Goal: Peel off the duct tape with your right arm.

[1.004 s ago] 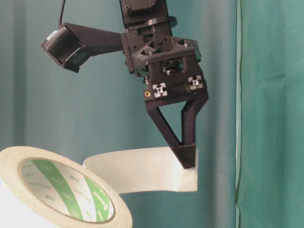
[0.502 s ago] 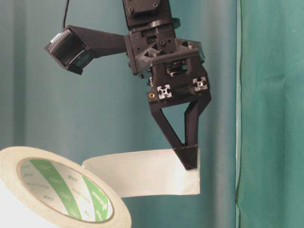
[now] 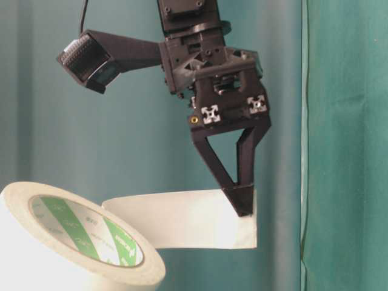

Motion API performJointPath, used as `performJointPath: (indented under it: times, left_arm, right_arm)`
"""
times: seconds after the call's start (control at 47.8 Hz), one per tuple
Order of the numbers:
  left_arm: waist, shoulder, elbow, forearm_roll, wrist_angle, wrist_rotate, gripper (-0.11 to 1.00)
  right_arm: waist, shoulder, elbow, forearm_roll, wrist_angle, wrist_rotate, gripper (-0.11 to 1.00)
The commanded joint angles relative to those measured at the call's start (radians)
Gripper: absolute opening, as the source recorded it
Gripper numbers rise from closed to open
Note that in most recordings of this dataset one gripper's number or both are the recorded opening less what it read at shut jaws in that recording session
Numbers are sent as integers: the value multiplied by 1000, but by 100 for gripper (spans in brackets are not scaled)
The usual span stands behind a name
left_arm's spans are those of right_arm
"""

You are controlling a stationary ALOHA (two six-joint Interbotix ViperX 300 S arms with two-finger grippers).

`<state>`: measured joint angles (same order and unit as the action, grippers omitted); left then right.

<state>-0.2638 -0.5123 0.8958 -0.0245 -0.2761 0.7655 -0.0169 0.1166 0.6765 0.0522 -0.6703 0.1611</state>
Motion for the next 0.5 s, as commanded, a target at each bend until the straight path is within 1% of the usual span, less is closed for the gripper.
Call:
performJointPath:
  times: [0.0, 0.23, 0.481]
  left_arm:
    - [5, -11, -35, 3, -28, 3, 21]
    - [11, -17, -34, 3, -86, 3, 21]
    - [35, -6, -43, 3, -98, 3, 21]
  right_arm:
    - [5, -11, -3, 0, -23, 0, -9]
    - [17, -11, 8, -2, -34, 0, -9]
    - [31, -12, 21, 0, -34, 2, -9]
